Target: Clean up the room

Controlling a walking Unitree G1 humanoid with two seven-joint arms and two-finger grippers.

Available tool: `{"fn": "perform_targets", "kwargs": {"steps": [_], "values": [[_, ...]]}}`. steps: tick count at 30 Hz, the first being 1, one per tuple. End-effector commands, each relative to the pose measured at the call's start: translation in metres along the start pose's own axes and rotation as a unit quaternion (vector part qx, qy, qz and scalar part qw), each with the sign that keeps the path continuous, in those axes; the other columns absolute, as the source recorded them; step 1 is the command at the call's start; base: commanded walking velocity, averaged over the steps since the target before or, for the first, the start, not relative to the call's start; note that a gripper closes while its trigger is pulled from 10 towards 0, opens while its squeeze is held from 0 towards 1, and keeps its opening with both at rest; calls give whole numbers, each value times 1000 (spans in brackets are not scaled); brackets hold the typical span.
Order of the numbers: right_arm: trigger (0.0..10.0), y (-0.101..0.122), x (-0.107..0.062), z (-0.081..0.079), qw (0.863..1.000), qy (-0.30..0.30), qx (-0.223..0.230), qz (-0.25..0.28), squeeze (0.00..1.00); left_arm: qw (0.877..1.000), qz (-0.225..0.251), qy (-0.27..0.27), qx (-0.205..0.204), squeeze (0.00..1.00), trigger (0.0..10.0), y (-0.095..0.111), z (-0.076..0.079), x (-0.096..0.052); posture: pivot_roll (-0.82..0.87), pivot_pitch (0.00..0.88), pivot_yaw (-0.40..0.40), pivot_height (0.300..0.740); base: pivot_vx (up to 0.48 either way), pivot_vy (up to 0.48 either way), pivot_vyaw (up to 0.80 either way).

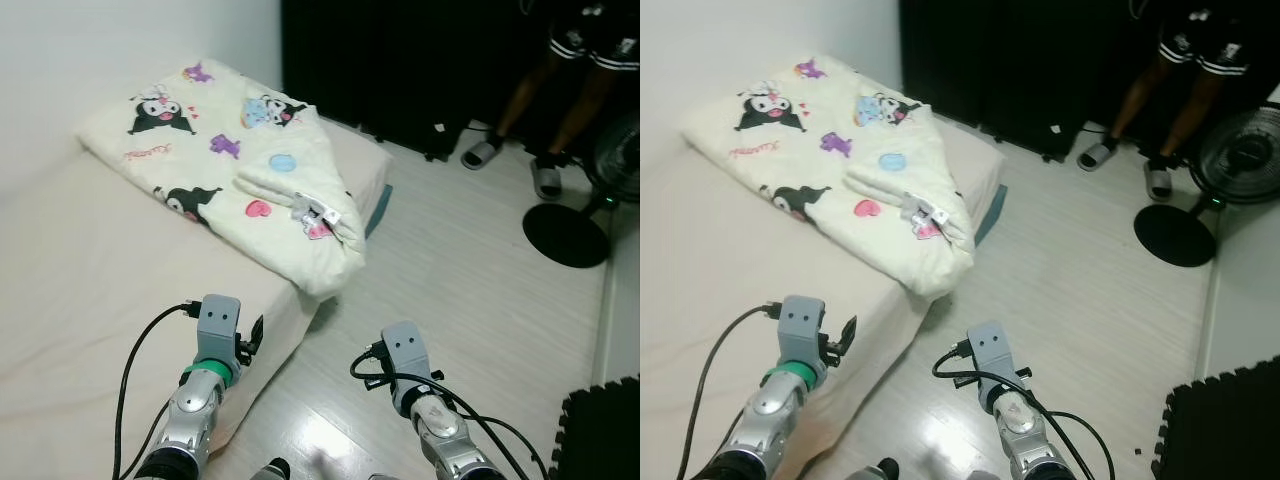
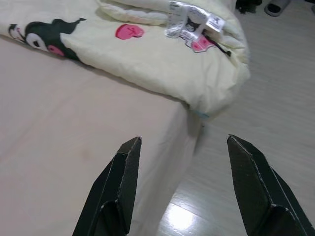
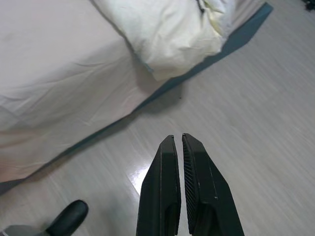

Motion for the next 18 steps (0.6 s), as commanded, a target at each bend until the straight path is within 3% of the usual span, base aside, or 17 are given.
{"fn": "perform_targets", "kwargs": {"steps": [1,18], "values": [[10000,-8,-3,0,1000,-2,4,-10,0,1000,-6,-4,7,0,10000,-5,1,-3,4,52,6,740,0,0,800],[10000,-7,-3,-1,1000,3,2,-10,0,1000,-2,-1,8,0,10000,-4,-1,-3,3,45,-1,740,0,0,800]]}}
Point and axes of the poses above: a point about 5 cm out from each wrist's last joint towards the gripper, its own x axis pointing out of the wrist towards the gripper, its own y axis along the axis of the wrist's last joint, z = x × y, the point moved 4 cm from there along x, pointing out of the wrist towards the gripper, and after that the axes turned 3 degrees about x, right-handed, at the moved point
